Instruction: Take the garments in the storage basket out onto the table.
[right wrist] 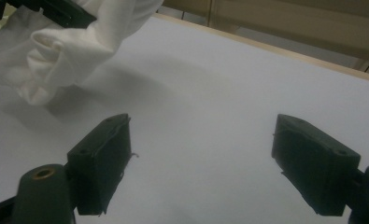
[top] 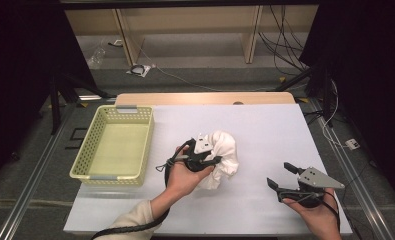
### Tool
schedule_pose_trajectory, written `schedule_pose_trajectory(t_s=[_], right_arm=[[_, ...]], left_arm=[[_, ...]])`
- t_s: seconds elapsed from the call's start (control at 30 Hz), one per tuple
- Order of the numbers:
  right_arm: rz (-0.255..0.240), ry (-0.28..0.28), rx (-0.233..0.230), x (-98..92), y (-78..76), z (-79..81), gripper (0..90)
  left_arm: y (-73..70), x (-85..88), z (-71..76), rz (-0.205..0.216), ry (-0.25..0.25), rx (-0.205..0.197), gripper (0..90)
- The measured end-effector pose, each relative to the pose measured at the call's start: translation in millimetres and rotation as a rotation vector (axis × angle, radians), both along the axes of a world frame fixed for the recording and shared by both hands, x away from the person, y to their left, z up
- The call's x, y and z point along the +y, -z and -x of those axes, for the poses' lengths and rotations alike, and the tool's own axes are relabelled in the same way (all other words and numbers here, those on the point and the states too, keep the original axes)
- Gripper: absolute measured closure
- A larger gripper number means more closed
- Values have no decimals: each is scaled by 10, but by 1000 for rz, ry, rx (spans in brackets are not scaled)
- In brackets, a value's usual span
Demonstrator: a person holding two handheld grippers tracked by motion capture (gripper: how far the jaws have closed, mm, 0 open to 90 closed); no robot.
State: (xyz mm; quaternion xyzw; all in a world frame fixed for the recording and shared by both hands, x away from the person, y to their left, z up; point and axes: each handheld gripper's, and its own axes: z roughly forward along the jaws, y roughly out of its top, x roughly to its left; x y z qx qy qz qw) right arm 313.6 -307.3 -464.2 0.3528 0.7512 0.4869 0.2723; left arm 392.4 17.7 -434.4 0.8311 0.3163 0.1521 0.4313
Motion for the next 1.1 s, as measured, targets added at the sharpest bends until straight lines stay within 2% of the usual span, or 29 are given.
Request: schedule_pose_trajectory(t_s=[0.1, 0.2, 0.5, 0.57, 0.6, 0.7, 0.8, 0.9, 0.97, 1.1], right_arm=[[-1, 0, 0, 0, 0, 0, 206], [1, -1, 1, 0, 0, 0, 206], [6, -1, 4, 1, -5, 4, 205], [5, -3, 5, 2, -1, 2, 205], [7, -2, 8, 2, -1, 3, 204], [7, -3, 11, 4, -2, 6, 204], [8, -2, 10, 6, -5, 8, 204], [7, -3, 9, 14, -1, 4, 204], [9, -4, 10, 19, -2, 4, 204], [9, 0, 16, 37, 0, -11, 204]], left_arm=[[63, -20, -17, -16, -5, 13, 690], [112, -51, -34, -9, -18, 26, 687], [301, -155, -141, -52, -53, 49, 641], [324, -171, -163, -59, -59, 53, 584], [329, -179, -171, -54, -59, 53, 528], [304, -179, -178, -46, -65, 49, 299], [219, -92, -153, -23, -76, 14, 146], [122, 79, -109, 18, -93, 4, 152], [78, 211, -61, 31, -93, -6, 158], [61, 471, 57, 30, -93, -12, 188]])
